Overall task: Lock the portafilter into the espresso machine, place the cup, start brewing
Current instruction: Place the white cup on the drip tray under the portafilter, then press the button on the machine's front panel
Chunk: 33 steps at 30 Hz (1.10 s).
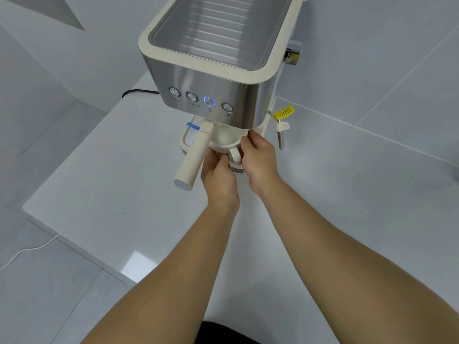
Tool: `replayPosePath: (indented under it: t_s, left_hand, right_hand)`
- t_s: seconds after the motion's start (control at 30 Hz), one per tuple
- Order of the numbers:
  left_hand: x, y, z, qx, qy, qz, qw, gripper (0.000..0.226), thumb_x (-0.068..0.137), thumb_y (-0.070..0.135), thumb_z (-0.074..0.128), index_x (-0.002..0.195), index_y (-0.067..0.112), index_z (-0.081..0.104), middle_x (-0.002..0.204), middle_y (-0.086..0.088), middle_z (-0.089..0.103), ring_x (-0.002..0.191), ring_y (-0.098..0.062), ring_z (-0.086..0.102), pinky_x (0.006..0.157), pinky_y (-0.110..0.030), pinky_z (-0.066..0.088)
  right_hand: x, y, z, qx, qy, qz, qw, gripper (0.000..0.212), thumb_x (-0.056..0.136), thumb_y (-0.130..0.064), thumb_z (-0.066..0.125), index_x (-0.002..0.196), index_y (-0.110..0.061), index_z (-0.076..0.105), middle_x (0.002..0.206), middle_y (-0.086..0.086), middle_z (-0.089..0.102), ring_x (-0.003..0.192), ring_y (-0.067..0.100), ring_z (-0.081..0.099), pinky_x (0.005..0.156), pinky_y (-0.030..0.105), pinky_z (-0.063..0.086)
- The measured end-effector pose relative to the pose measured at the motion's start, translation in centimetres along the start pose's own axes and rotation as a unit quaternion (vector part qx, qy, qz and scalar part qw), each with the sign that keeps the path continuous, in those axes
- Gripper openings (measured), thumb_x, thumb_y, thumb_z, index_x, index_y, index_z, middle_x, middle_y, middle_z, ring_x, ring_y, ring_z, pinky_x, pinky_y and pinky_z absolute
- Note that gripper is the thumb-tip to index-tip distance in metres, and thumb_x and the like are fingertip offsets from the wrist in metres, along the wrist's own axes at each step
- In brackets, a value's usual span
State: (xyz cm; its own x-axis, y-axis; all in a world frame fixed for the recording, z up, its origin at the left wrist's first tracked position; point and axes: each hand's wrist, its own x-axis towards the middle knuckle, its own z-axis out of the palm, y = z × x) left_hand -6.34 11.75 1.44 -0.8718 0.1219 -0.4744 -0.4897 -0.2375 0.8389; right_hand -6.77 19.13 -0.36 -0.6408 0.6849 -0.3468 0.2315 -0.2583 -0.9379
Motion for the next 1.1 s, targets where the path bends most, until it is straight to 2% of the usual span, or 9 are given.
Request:
replayPosePath:
  t_s: [0.1, 0.2, 0.47, 0.67, 0.77, 0.83, 0.93, 1.07, 1.1]
  left_hand:
    - [-0.3, -0.6, -0.4, -0.013, -0.024, -0.006, 1.0, 0.052, 0.094, -0.005, 0.044, 0.134, 0.023, 0.062, 0.13, 0.007, 0.069, 0.123, -0.006, 0.062, 0.095, -0.018, 0.048]
    - [-0.5, -0.9, -0.4, -0.019, -0.026, -0.003, 0.999, 0.052, 0.096, -0.004, 0.045, 0.14, 0.019, 0.058, 0.136, 0.003, 0.066, 0.128, -0.009, 0.059, 0.104, -0.023, 0.046]
    - [-0.3, -0.7, -0.2, -0.016, -0.029, 0.007, 0.999, 0.049, 0.096, -0.003, 0.048, 0.138, 0.021, 0.059, 0.13, 0.005, 0.069, 0.12, -0.005, 0.063, 0.09, -0.016, 0.049]
    - [-0.4, 0.0, -0.5, -0.005, -0.048, -0.005, 0.999, 0.043, 0.095, -0.002, 0.05, 0.127, 0.023, 0.065, 0.127, 0.006, 0.071, 0.121, -0.007, 0.063, 0.093, -0.019, 0.047]
    - [-1.4, 0.1, -1.0, 0.002, -0.067, -0.02, 0.998, 0.042, 0.096, 0.001, 0.05, 0.131, 0.02, 0.064, 0.125, 0.007, 0.071, 0.118, -0.004, 0.063, 0.098, -0.021, 0.045]
    - [-2.4, 0.3, -1.4, 0.015, -0.071, -0.028, 0.997, 0.044, 0.098, 0.003, 0.048, 0.137, 0.018, 0.06, 0.117, 0.014, 0.07, 0.111, 0.003, 0.061, 0.101, -0.023, 0.042]
    - [-4.4, 1.1, -2.5, 0.051, -0.084, -0.042, 0.994, 0.044, 0.102, 0.005, 0.048, 0.143, 0.02, 0.053, 0.102, 0.028, 0.06, 0.098, 0.011, 0.055, 0.101, -0.023, 0.037]
    - [-6.8, 2.5, -5.0, 0.125, -0.165, -0.069, 0.976, 0.046, 0.1, 0.012, 0.051, 0.145, 0.022, 0.052, 0.131, 0.018, 0.06, 0.116, 0.004, 0.055, 0.107, -0.025, 0.039]
    - [-7.3, 3.1, -5.6, 0.144, -0.185, -0.068, 0.97, 0.044, 0.1, 0.014, 0.054, 0.143, 0.023, 0.054, 0.134, 0.016, 0.061, 0.119, 0.002, 0.057, 0.108, -0.026, 0.041]
  right_hand:
    - [-0.3, 0.0, -0.2, 0.01, -0.002, 0.0, 1.0, 0.027, 0.091, -0.023, 0.052, 0.11, -0.022, 0.072, 0.111, 0.004, 0.074, 0.1, 0.02, 0.067, 0.09, 0.039, 0.055]
    - [-0.7, 0.2, -0.1, 0.022, -0.002, 0.002, 1.0, 0.027, 0.092, -0.022, 0.054, 0.11, -0.026, 0.074, 0.106, -0.001, 0.076, 0.103, 0.019, 0.07, 0.093, 0.044, 0.057]
    - [-1.2, -0.3, 0.1, 0.014, -0.01, 0.005, 1.0, 0.026, 0.091, -0.025, 0.056, 0.11, -0.027, 0.074, 0.106, -0.001, 0.076, 0.103, 0.018, 0.07, 0.095, 0.047, 0.056]
    - [-1.7, -0.8, -0.4, 0.007, -0.017, 0.015, 1.0, 0.027, 0.094, -0.023, 0.055, 0.115, -0.023, 0.073, 0.107, 0.001, 0.077, 0.103, 0.019, 0.071, 0.096, 0.044, 0.055]
    - [-3.1, -1.3, -0.7, -0.001, -0.018, 0.014, 1.0, 0.023, 0.093, -0.02, 0.054, 0.101, -0.023, 0.076, 0.1, 0.009, 0.076, 0.098, 0.026, 0.071, 0.096, 0.043, 0.056]
    - [-4.1, -1.9, -1.0, -0.009, -0.014, 0.013, 1.0, 0.026, 0.093, -0.015, 0.053, 0.081, -0.025, 0.074, 0.081, -0.002, 0.074, 0.08, 0.017, 0.068, 0.085, 0.036, 0.056]
    - [-5.5, -2.4, -1.8, -0.018, -0.006, 0.026, 0.999, 0.026, 0.09, -0.011, 0.052, 0.068, -0.016, 0.065, 0.066, -0.014, 0.062, 0.064, 0.005, 0.054, 0.068, 0.023, 0.046]
    - [-8.5, -3.8, -2.5, -0.033, 0.011, 0.009, 0.999, 0.013, 0.085, -0.017, 0.057, 0.082, -0.01, 0.067, 0.077, 0.007, 0.053, 0.075, 0.016, 0.045, 0.076, 0.038, 0.048]
    - [-9.2, -4.3, -2.7, -0.04, 0.012, -0.001, 0.999, 0.01, 0.086, -0.015, 0.057, 0.082, -0.01, 0.065, 0.076, 0.015, 0.052, 0.075, 0.016, 0.044, 0.076, 0.033, 0.02]
